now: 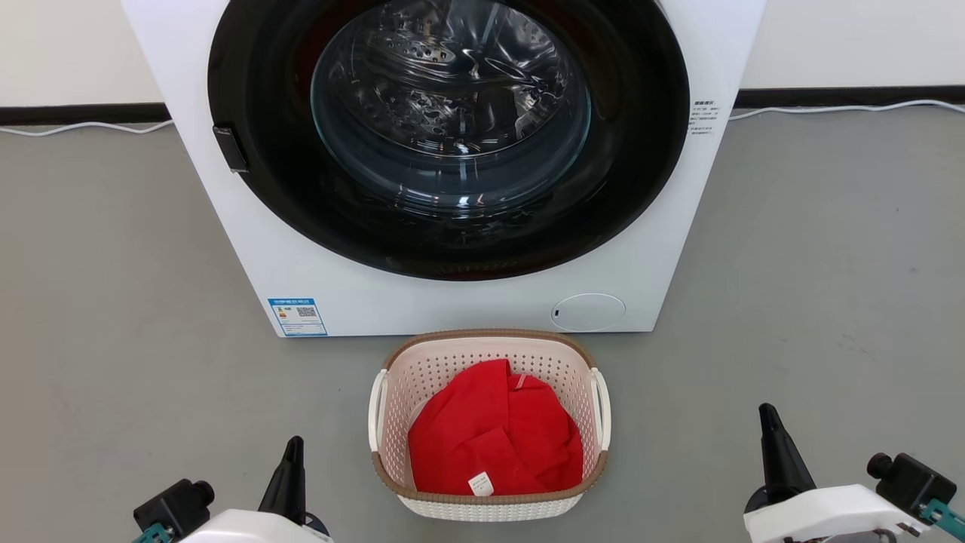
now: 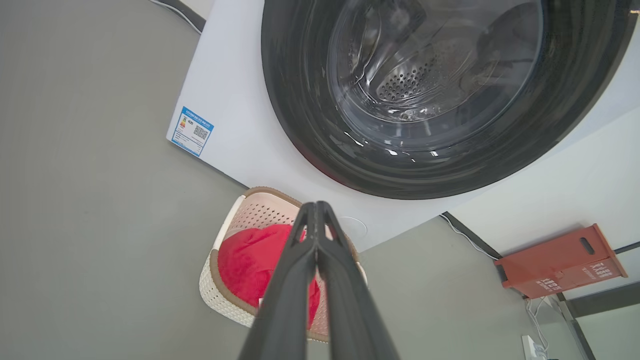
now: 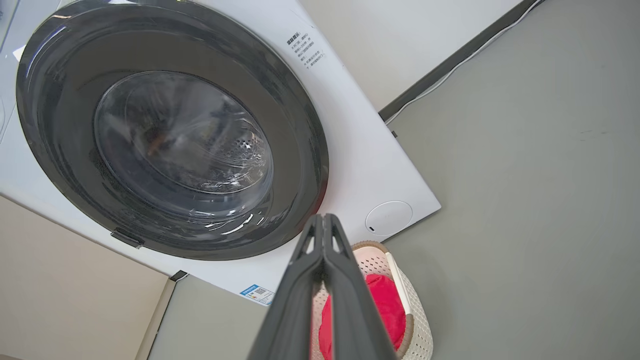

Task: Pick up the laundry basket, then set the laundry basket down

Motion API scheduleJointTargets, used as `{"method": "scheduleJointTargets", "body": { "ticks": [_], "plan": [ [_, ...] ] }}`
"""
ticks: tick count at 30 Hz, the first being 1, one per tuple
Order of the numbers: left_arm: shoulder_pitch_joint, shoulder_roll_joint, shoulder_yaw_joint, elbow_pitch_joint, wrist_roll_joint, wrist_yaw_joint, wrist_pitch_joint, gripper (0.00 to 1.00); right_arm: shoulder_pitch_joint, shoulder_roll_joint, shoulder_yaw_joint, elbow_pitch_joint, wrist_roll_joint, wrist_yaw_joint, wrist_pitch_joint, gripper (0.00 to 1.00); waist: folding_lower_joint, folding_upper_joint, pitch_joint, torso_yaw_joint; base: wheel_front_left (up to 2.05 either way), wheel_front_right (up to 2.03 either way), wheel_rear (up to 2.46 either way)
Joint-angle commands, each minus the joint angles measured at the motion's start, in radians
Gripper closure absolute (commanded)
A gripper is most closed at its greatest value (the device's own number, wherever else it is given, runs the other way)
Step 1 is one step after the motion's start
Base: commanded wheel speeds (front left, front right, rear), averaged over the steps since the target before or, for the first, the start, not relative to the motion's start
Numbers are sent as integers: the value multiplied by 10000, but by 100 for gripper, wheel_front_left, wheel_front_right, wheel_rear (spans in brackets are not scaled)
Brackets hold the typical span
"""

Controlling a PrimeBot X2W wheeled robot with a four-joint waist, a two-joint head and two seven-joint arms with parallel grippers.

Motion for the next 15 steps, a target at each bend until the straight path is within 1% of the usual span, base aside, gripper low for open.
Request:
{"method": "scheduleJointTargets", "body": {
  "ticks": [1,15],
  "plan": [
    [-530,64,182,-313,-269,-96,81,100,-407,-29,6,-310,297,25,79,100,-1,-1,-4,1,0,0,0],
    [-637,76,431,-394,-1713,-232,483,100,-485,-23,-135,-413,1779,33,485,100,-1,-1,-49,17,0,0,0]
  ]
}}
